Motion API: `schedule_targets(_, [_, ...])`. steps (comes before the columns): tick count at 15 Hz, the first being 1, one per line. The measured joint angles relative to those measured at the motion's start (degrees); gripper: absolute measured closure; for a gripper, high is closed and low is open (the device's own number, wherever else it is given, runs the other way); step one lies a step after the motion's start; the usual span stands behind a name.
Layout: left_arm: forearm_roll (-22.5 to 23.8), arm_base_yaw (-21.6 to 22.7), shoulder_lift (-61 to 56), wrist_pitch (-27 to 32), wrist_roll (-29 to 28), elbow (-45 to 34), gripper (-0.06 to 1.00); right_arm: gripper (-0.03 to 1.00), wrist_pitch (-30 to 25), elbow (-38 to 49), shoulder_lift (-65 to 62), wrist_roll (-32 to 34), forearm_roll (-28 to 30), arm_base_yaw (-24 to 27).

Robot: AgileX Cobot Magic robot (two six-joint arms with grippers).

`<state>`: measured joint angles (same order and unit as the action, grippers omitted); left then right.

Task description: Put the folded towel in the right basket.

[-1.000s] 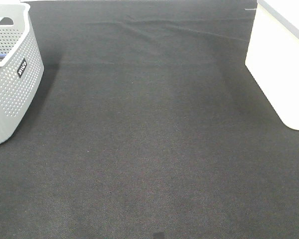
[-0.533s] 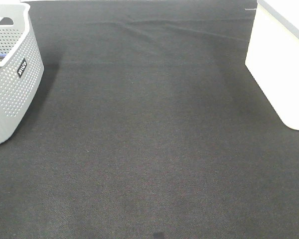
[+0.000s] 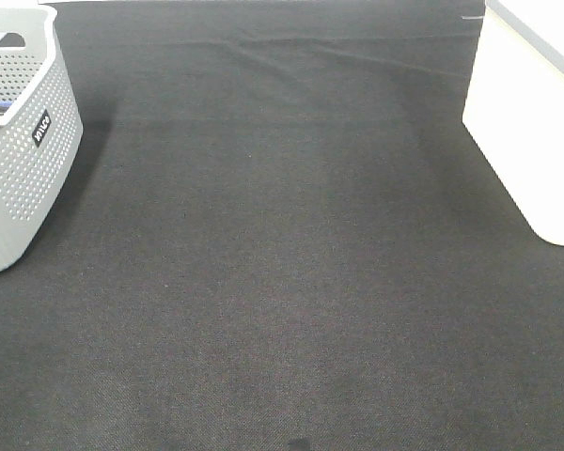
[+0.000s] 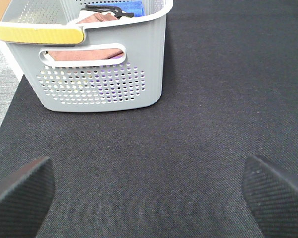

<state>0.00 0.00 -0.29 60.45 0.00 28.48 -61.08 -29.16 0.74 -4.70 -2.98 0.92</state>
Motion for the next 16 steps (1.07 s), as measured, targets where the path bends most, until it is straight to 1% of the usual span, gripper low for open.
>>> schedule_targets(16, [0.0, 0.0, 0.0, 0.0, 0.0, 0.0, -0.03, 0.24, -0.1, 0.1, -1.1, 0.0, -1.0, 0.0])
